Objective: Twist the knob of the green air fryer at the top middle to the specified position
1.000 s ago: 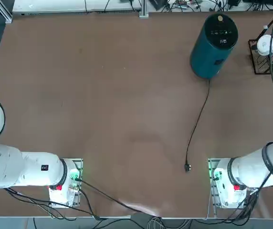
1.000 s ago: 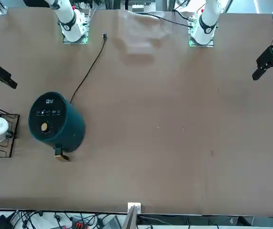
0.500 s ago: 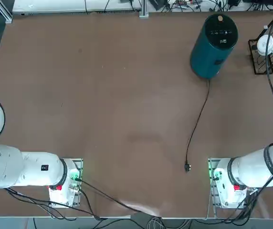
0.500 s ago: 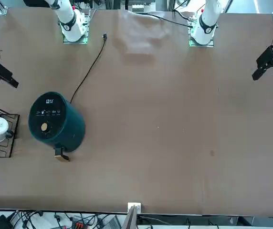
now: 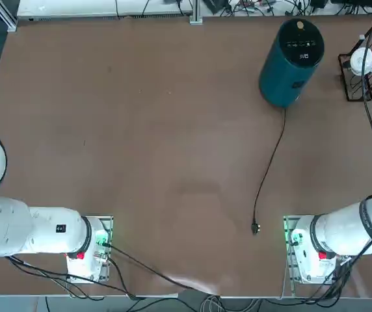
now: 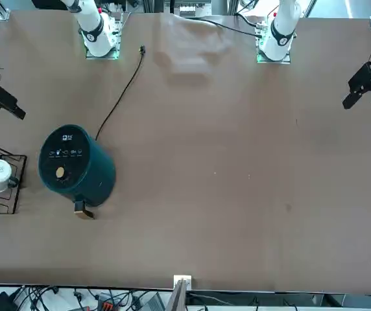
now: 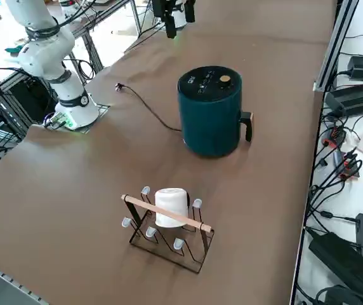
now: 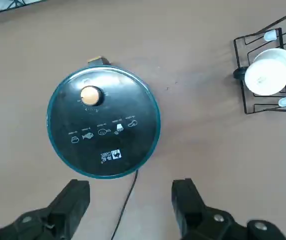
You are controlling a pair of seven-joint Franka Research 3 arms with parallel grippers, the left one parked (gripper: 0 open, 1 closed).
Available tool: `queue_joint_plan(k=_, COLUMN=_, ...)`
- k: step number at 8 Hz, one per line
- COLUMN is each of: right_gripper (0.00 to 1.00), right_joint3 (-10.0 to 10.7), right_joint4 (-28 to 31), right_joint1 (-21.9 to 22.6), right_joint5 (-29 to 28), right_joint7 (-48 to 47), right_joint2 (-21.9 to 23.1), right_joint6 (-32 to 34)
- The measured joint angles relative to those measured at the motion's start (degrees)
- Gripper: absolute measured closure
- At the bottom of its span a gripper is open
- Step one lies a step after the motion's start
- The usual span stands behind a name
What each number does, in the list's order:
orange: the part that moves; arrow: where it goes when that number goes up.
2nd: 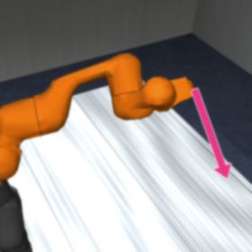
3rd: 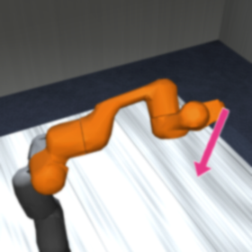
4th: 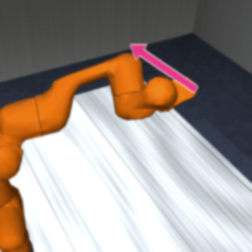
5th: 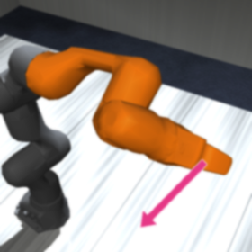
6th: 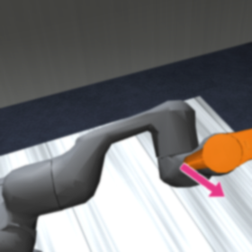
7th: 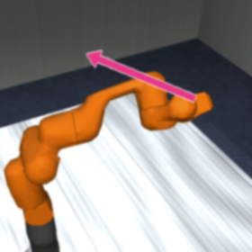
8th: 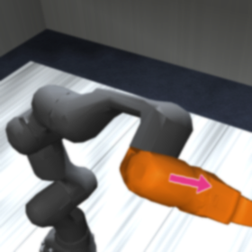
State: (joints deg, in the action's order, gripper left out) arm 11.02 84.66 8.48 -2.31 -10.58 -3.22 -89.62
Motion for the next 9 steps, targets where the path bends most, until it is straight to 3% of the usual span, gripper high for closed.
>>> queue_joint_plan(k=6, right_gripper=0.00, right_joint3=-0.67, right_joint4=0.07, right_joint1=-0.64, right_joint5=0.01, right_joint7=0.01, right_joint2=-0.30, right_joint6=-0.01)
queue_joint_plan(k=7, right_gripper=0.00, right_joint3=-4.04, right_joint4=0.09, right_joint1=-3.82, right_joint5=0.01, right_joint7=0.01, right_joint2=-0.51, right_joint6=-0.01)
queue_joint_plan(k=8, right_gripper=0.00, right_joint3=-9.75, right_joint4=0.09, right_joint1=-9.06, right_joint5=0.06, right_joint7=0.01, right_joint2=-0.74, right_joint6=-0.02)
queue_joint_plan(k=9, right_gripper=0.00, right_joint3=-13.44, right_joint4=0.09, right_joint1=-12.05, right_joint5=0.36, right_joint7=0.01, right_joint2=-0.83, right_joint6=-0.02)
